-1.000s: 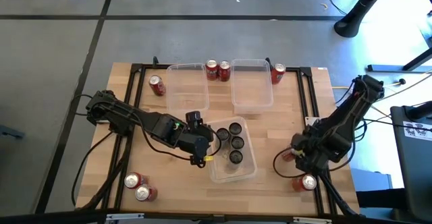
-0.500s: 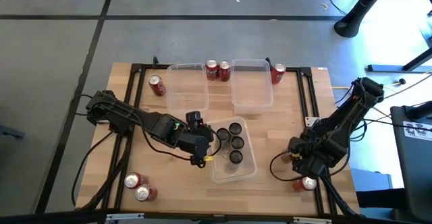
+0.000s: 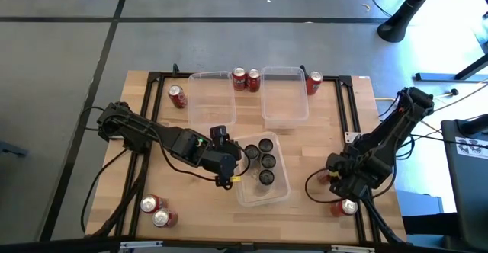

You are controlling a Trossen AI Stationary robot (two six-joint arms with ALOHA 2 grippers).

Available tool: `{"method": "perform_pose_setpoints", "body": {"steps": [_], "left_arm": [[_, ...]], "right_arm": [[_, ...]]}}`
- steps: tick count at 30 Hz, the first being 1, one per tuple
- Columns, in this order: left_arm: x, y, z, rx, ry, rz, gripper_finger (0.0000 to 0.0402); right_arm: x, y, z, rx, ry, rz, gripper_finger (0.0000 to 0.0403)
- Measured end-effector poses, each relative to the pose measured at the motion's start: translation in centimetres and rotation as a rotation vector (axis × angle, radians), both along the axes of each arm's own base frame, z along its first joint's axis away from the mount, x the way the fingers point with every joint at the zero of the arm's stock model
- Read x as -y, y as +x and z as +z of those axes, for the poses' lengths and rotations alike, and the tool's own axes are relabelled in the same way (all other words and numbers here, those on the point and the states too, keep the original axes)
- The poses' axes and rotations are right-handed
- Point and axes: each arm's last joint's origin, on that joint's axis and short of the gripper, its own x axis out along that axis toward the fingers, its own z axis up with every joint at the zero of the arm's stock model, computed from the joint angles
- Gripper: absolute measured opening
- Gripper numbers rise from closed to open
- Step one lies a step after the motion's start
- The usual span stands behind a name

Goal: Sort soda cans
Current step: Put the red/white soda can into the right transparent bin

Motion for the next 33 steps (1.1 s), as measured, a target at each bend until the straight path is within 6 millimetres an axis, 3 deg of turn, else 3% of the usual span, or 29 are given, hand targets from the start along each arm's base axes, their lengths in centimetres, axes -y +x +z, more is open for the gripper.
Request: {"method": "perform_pose_setpoints", "body": {"steps": [12, 21, 33], "left_arm": [[0.0, 0.0, 0.0, -0.001, -0.001, 0.002, 0.0292], [0.0, 0.0, 0.0, -0.001, -0.001, 0.002, 0.0292], [0.0, 0.0, 0.0, -0.005, 0.001, 0.002, 0.0292]], "right_arm": [[0.4, 0.3, 6.4, 0.162, -0.089, -0.014, 0.0287], [1.6, 1.2, 11.6, 0.384, -0.153, -0.066, 0.0287], [6.2, 5.3, 12.7, 0.412, -0.348, -0.148, 0.0289]]}}
